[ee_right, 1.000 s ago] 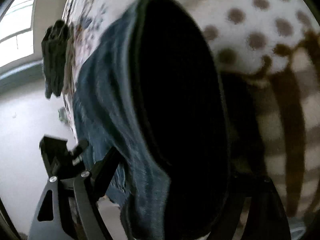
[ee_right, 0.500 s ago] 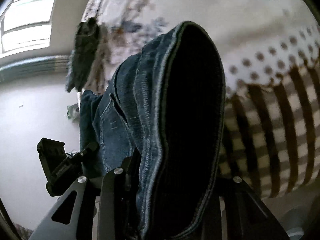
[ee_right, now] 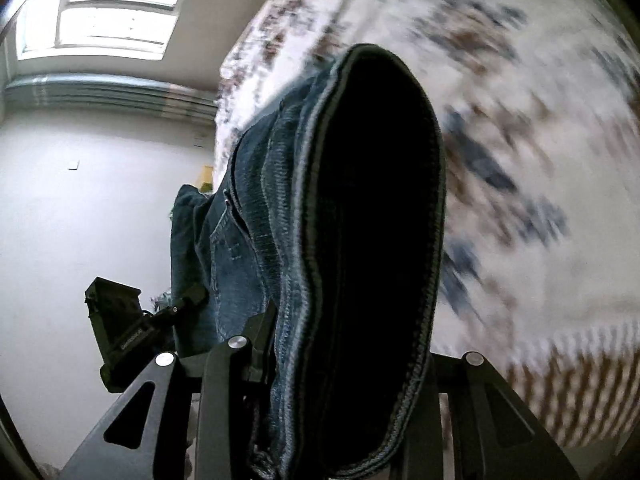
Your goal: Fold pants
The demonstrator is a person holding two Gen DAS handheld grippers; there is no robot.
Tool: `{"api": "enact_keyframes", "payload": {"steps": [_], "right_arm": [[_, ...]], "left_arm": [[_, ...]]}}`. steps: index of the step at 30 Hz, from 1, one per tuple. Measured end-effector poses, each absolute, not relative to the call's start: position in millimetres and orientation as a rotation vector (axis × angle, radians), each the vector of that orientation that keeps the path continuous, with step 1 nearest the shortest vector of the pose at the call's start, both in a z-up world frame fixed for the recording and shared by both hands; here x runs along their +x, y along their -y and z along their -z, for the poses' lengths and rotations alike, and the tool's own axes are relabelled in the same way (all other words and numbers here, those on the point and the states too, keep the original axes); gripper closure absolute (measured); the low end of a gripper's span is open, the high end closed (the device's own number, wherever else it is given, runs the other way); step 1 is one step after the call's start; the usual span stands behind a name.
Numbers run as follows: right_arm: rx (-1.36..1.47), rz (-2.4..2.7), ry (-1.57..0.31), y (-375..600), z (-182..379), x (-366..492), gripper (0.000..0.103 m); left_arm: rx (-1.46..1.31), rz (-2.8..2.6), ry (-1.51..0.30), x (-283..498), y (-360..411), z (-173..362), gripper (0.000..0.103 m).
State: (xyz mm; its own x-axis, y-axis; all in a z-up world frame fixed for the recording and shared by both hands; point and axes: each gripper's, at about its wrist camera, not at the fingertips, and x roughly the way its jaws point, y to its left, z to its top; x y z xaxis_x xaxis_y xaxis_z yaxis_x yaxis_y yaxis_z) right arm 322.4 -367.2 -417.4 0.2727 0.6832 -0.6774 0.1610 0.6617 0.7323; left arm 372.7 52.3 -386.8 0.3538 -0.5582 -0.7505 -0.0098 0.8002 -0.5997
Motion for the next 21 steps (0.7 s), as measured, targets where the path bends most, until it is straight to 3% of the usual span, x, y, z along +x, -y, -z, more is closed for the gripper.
{"api": "enact_keyframes", "payload": {"steps": [6, 13, 15, 17, 19, 20, 21], "right_arm": [[0.774, -0.432, -1.243, 297.4, 407.4, 461.9, 0.068], [0.800, -0.429, -1.253, 241.1, 459.7, 600.5, 0.068], [0.810, -0.424, -1.290, 235.7, 490.3, 629.0, 0.063], [0.759, -0.339, -1.357, 231.5, 515.4, 643.9, 0.040], [0.693, -0.259, -1.432, 225.1, 537.4, 652.6, 0.037], [0.674, -0.246, -1.447, 222.6, 539.5, 653.7, 0.033], [0.640, -0.223, -1.454, 219.1, 539.0, 654.3, 0.032]], "left_arm": [[-0.561, 0.374, -1.146, 505.9, -103.0, 388.2, 0.077], [-0.550, 0.360, -1.194, 619.5, -132.4, 439.4, 0.076], [-0.515, 0.305, -1.274, 643.7, -139.2, 471.8, 0.063], [-0.419, 0.209, -1.377, 652.1, -141.1, 503.4, 0.061], [-0.407, 0.201, -1.387, 648.7, -145.0, 515.0, 0.048], [-0.389, 0.186, -1.376, 645.3, -146.2, 513.7, 0.035], [-0.371, 0.178, -1.365, 641.3, -145.5, 510.0, 0.030]]}}
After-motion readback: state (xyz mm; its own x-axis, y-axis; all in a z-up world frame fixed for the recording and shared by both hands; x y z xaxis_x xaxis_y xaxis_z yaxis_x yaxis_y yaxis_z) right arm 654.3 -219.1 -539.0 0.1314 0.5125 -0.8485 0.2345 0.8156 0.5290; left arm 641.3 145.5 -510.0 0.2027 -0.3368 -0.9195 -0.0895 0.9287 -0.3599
